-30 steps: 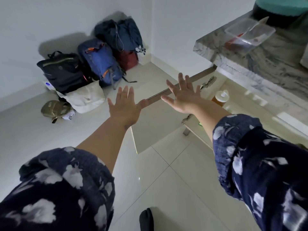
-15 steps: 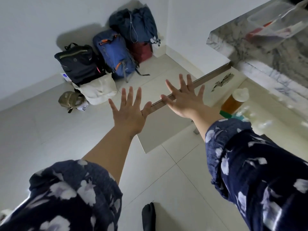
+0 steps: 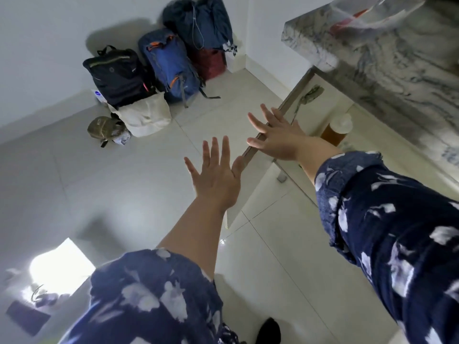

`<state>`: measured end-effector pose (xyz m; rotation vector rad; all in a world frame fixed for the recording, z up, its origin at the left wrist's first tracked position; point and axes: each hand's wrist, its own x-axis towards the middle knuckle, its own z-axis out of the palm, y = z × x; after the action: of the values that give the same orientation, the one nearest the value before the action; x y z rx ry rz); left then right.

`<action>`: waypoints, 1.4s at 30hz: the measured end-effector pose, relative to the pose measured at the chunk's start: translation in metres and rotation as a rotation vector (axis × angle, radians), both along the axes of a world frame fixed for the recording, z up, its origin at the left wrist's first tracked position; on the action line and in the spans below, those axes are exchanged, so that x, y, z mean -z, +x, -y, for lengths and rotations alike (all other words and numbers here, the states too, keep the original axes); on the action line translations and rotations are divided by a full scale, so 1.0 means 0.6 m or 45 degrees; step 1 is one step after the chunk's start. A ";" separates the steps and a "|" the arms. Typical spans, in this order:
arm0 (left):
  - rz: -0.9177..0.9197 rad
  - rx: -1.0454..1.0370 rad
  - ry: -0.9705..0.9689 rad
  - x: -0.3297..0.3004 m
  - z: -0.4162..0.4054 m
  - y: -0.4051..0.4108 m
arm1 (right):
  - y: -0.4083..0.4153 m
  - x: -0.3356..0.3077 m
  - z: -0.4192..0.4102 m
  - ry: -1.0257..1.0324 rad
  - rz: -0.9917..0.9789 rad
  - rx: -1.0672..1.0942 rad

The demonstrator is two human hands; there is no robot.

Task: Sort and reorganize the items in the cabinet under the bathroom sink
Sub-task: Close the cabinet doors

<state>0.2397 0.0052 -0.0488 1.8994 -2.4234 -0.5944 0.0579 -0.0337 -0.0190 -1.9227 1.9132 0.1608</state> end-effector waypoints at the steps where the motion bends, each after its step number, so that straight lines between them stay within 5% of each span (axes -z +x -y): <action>1: -0.035 0.024 0.027 0.000 -0.015 -0.011 | -0.009 0.001 -0.011 -0.012 -0.016 -0.021; 11: -0.292 0.330 -0.007 -0.030 -0.002 -0.101 | -0.034 -0.010 -0.176 -0.227 -0.262 0.020; 22: 0.218 1.293 -0.300 -0.041 0.058 -0.239 | -0.095 0.007 -0.310 -0.276 -0.322 0.345; 33: 0.221 1.382 -0.351 -0.007 0.064 -0.318 | -0.085 0.037 -0.291 -0.255 -0.629 0.913; 42: 0.202 1.462 -0.400 0.004 0.093 -0.379 | -0.166 0.049 -0.249 -0.215 -0.571 1.118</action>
<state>0.0126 -0.0506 -0.0511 0.3156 -3.2630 0.0053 -0.0417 0.1155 -0.0487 -1.0077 2.9600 0.1725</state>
